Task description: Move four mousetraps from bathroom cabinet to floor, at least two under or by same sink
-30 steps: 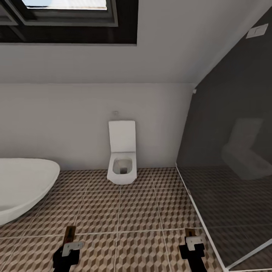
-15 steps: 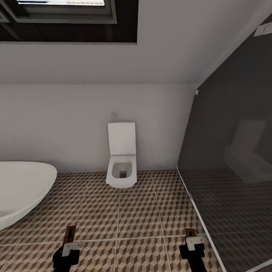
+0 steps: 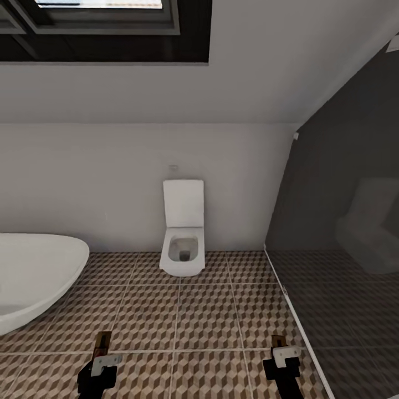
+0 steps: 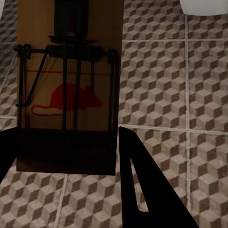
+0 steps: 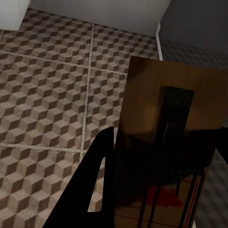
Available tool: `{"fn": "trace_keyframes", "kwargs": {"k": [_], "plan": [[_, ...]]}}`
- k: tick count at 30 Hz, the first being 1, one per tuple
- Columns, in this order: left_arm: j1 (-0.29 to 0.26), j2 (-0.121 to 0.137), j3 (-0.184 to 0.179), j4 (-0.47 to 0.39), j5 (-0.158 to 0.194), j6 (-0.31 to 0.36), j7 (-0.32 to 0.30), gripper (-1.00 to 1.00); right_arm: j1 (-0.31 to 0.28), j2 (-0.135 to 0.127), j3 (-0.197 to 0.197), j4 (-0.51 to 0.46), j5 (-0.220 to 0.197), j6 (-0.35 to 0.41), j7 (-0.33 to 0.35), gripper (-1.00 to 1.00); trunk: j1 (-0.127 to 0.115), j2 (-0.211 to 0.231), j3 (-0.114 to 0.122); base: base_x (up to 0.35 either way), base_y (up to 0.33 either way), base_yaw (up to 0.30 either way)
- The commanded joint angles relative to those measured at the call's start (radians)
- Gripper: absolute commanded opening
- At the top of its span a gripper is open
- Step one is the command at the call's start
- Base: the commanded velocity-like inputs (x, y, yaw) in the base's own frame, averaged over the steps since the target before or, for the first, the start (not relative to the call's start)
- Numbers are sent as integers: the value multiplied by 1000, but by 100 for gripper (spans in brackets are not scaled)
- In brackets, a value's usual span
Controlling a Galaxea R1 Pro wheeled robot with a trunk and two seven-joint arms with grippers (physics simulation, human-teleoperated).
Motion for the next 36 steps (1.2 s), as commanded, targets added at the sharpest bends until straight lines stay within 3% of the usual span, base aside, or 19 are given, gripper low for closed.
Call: {"fn": "trace_keyframes", "kwargs": {"k": [1,26,29,30,32,33,34,36], "plan": [[0,0,-7,0,-7,-1,13,-100,-1,-1,9,0,-11,-4,-2,-100,1,-2,-2,0,0,4],[0,-1,-5,-5,-7,8,14,-100,-1,0,9,-4,-9,-2,0,-100,1,-2,-2,0,0,0],[0,-1,-4,-6,-8,99,14,-100,-1,1,8,-16,-9,14,-2,-100,1,-2,-2,0,0,0],[0,-1,-4,-8,-8,170,14,-100,-1,4,8,-25,-8,33,-3,-100,1,-2,-2,0,0,0],[0,-2,-4,-16,-9,318,12,-100,-1,13,8,-68,-6,107,-1,-100,1,-2,-2,0,0,0],[0,-2,-4,-18,-9,349,12,-100,-1,14,8,-84,-6,132,-1,-100,1,-2,-2,0,0,0],[0,-2,-3,-25,-10,417,12,-100,-1,17,8,-142,-5,209,0,-100,1,-2,-2,0,0,0],[-3,-4,-3,-41,-10,466,13,-100,-1,18,7,-226,-4,293,1,-100,1,-2,-2,0,0,0]]}}
